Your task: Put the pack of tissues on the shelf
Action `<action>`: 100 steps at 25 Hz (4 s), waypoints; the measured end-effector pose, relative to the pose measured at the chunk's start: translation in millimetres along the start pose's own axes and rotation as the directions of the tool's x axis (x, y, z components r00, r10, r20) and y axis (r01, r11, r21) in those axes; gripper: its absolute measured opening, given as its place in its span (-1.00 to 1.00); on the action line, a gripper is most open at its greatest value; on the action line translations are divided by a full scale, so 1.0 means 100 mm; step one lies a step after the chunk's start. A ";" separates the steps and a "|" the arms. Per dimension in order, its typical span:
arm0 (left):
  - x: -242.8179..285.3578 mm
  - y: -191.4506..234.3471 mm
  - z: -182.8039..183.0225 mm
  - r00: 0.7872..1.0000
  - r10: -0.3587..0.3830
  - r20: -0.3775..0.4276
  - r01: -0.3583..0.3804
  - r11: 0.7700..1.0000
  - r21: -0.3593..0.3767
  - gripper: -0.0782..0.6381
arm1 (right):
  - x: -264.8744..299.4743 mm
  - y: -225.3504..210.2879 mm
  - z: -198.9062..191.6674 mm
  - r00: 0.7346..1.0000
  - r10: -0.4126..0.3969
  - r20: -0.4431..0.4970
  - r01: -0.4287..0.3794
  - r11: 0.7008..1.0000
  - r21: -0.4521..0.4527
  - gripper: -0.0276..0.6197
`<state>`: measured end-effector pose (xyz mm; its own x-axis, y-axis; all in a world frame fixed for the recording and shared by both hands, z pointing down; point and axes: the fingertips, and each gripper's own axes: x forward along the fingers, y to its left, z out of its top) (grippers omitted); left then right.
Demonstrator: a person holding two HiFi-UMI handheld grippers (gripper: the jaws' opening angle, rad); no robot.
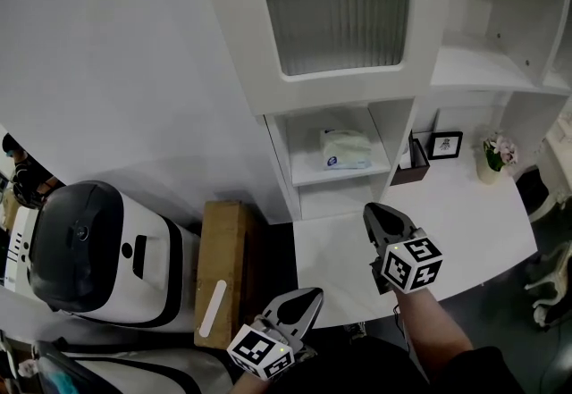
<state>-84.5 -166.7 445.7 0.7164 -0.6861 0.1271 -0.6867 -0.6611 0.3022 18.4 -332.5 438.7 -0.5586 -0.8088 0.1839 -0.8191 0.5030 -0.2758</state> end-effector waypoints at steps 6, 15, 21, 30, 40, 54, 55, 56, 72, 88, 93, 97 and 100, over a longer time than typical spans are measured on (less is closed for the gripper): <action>-0.19 -0.01 -0.07 1.000 0.001 0.000 -0.001 0.999 -0.040 -0.77 | -0.22 0.39 -0.27 0.998 0.040 -0.043 -0.040 0.999 0.009 -0.89; -0.40 -0.06 -0.13 0.999 0.003 0.043 0.001 0.996 -0.087 -0.77 | -0.57 0.69 -0.45 0.997 0.035 -0.067 -0.034 0.999 0.015 -0.89; -0.53 -0.14 -0.15 0.999 -0.016 0.047 0.020 0.995 -0.094 -0.77 | -0.80 1.07 -0.76 0.991 0.066 -0.114 -0.061 0.997 0.043 -0.89; -0.76 -0.24 -0.22 0.998 -0.050 0.024 0.052 0.991 -0.122 -0.77 | -1.11 1.45 -1.04 0.988 0.071 -0.140 -0.064 0.996 0.055 -0.89; -0.82 -0.47 -0.50 0.990 -0.139 -0.029 0.132 0.975 -0.177 -0.77 | -1.57 1.50 -1.41 0.989 -0.005 -0.151 0.026 0.990 0.139 -0.89; -0.53 -0.99 -0.55 0.998 -0.066 -0.013 0.063 0.984 -0.168 -0.77 | -2.03 1.22 -1.32 0.984 0.084 -0.159 -0.067 0.992 0.111 -0.89; -0.50 -1.06 -0.58 0.998 -0.060 -0.017 0.056 0.984 -0.167 -0.77 | -2.09 1.17 -1.34 0.982 0.090 -0.165 -0.072 0.991 0.113 -0.90; -0.47 -1.12 -0.61 0.998 -0.052 -0.021 0.048 0.985 -0.167 -0.77 | -2.15 1.12 -1.36 0.981 0.095 -0.171 -0.076 0.990 0.117 -0.90; -0.16 -1.91 -1.05 0.999 0.043 -0.034 -0.048 0.981 -0.187 -0.77 | -2.90 0.61 -1.57 0.961 0.179 -0.211 -0.154 0.979 0.133 -0.90; -0.12 -2.33 -1.07 0.995 0.092 -0.024 -0.094 0.985 -0.143 -0.77 | -3.27 0.51 -1.51 0.954 0.242 -0.180 -0.221 0.967 0.127 -0.90; -0.04 -2.41 -1.07 0.997 0.069 -0.031 -0.073 0.989 -0.130 -0.77 | -3.36 0.43 -1.49 0.960 0.225 -0.168 -0.204 0.970 0.131 -0.90; -0.02 -2.44 -1.07 0.997 0.064 -0.037 -0.068 0.990 -0.123 -0.77 | -3.41 0.40 -1.48 0.963 0.218 -0.160 -0.198 0.971 0.135 -0.90; -0.02 -2.48 -1.07 0.997 0.060 -0.042 -0.065 0.991 -0.115 -0.77 | -3.41 0.40 -1.47 0.963 0.221 -0.155 -0.201 0.970 0.136 -0.90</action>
<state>97.5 30.4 471.3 0.6781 -0.7114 0.1844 -0.7129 -0.5758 0.4003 157.3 8.5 503.5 -0.7391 -0.6205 0.2621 -0.6647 0.6089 -0.4329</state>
